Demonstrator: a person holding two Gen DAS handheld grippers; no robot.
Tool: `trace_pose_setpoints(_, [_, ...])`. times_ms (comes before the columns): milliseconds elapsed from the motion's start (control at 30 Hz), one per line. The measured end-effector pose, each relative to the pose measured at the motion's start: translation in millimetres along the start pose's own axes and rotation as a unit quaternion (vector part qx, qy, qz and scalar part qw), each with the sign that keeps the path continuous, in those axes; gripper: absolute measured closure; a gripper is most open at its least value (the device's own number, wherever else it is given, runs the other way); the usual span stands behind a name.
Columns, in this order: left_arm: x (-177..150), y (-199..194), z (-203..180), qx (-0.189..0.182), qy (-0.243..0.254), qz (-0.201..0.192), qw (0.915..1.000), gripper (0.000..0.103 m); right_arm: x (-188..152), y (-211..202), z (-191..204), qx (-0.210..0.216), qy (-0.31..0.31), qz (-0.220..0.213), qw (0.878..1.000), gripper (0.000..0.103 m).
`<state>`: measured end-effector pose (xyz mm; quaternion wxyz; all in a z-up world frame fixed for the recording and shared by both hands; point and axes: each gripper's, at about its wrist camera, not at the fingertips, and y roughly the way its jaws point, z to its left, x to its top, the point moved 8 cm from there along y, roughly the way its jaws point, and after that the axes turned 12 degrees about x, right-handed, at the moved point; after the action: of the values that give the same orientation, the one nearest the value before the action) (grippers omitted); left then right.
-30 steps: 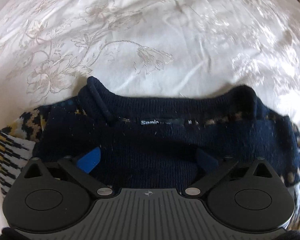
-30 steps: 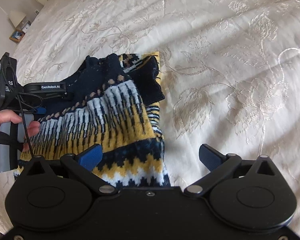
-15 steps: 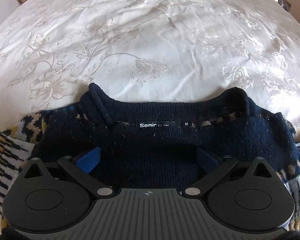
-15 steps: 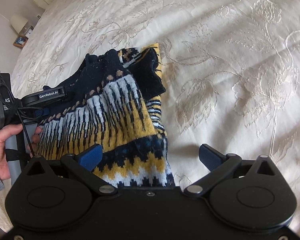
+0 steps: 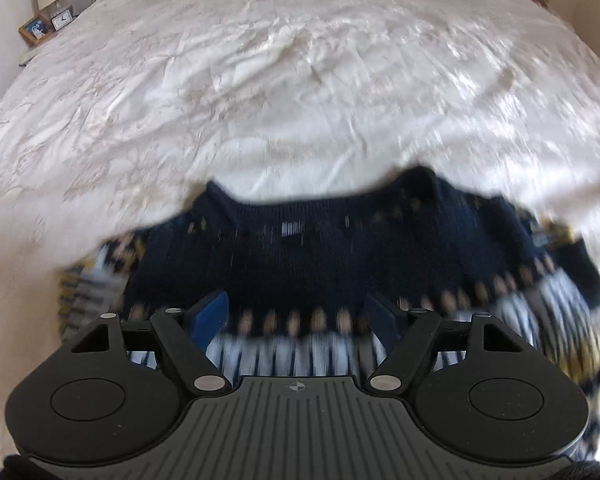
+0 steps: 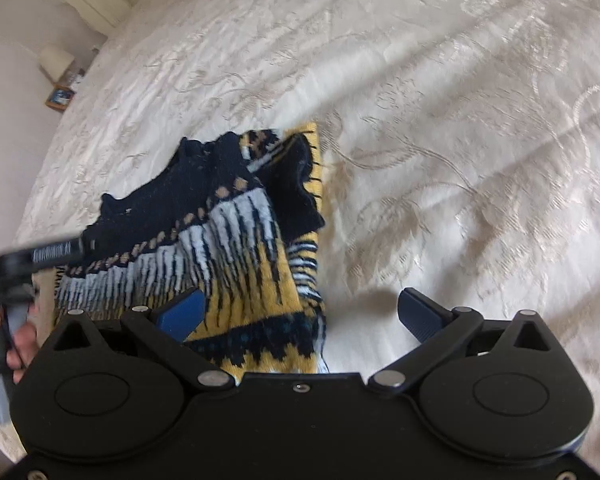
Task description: Fold small clothes
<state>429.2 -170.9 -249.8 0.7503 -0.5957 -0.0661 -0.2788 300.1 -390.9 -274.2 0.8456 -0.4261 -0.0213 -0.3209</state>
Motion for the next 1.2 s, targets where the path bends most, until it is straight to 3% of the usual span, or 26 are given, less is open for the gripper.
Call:
trace_pose_setpoints(200, [-35,9,-2,-0.001,0.025,0.042,0.9988,0.029,9,16,1,0.045,-0.029,0.016,0.998,0.001])
trace_pose_setpoints(367, [-37,27,-2,0.002,0.023,0.065,0.9976,0.026,23,36,-4,0.078,-0.03,0.024,0.996,0.0])
trace_pose_setpoints(467, [-30,36,-2,0.003,0.022,0.069,0.9974,0.021,29,49,-6,0.112,-0.016,0.036,0.993,0.0])
trace_pose_setpoints(567, [-29,41,-3,0.0,0.016,0.071,0.9974,0.018,31,60,-7,0.178,0.013,0.051,0.983,0.0])
trace_pose_setpoints(733, [-30,35,-1,-0.006,0.01,0.069,0.9975,0.021,34,65,-13,0.195,0.058,0.043,0.978,0.0])
trace_pose_setpoints(800, [-30,26,4,-0.006,0.002,0.066,0.9978,0.029,32,65,-8,0.191,0.049,0.05,0.979,0.011])
trace_pose_setpoints(867, [-33,14,14,0.002,-0.008,0.057,0.9984,0.029,28,65,-6,0.183,0.051,0.062,0.98,0.05])
trace_pose_setpoints(933, [-35,-1,28,0.012,-0.022,0.043,0.9987,0.029,26,64,-9,0.163,0.052,0.06,0.983,0.062])
trace_pose_setpoints(1033, [-44,-24,47,0.015,-0.04,0.033,0.9985,0.029,26,57,-3,0.155,0.05,0.048,0.985,0.07])
trace_pose_setpoints(1200, [-61,-45,76,0.016,-0.05,0.028,0.9982,0.029,31,44,31,0.098,0.009,0.041,0.994,0.071])
